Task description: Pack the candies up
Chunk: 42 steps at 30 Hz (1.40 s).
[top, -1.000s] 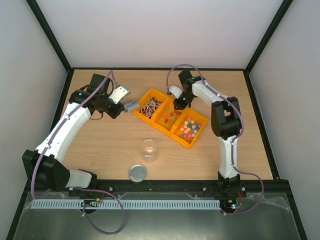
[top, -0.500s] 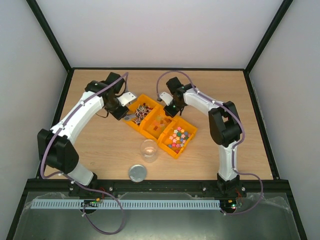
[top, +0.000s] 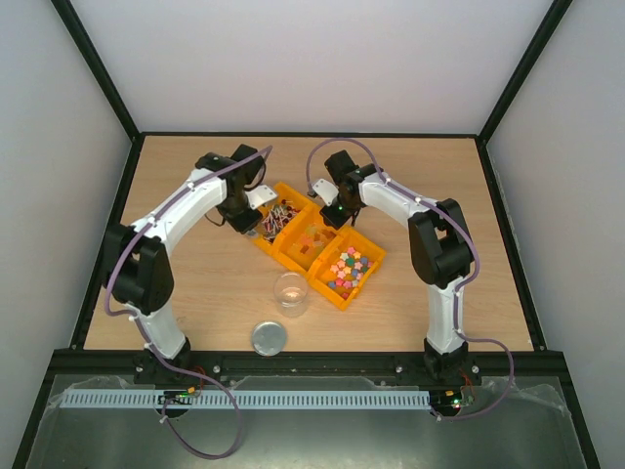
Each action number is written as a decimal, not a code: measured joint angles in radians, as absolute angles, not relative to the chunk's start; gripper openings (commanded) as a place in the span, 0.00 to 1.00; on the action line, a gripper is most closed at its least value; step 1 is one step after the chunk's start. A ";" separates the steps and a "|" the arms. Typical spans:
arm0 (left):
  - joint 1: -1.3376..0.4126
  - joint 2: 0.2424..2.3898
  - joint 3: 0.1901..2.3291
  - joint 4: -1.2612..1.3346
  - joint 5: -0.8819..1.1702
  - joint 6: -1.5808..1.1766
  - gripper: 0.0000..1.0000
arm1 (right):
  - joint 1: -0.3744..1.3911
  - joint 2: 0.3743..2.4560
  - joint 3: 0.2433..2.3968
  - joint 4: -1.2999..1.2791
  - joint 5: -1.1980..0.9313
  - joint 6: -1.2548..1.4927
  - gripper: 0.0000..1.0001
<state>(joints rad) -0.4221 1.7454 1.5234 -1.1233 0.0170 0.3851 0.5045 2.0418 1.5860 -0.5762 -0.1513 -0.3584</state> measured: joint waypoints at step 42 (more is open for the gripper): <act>-0.322 1.598 0.834 -0.018 0.310 0.272 0.02 | 0.432 2.025 1.538 -0.533 -0.193 -0.384 0.01</act>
<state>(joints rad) -0.3218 1.5978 0.8345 -0.0177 0.3096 0.2722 0.4316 2.0251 1.5379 -0.5331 -0.1928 -0.3836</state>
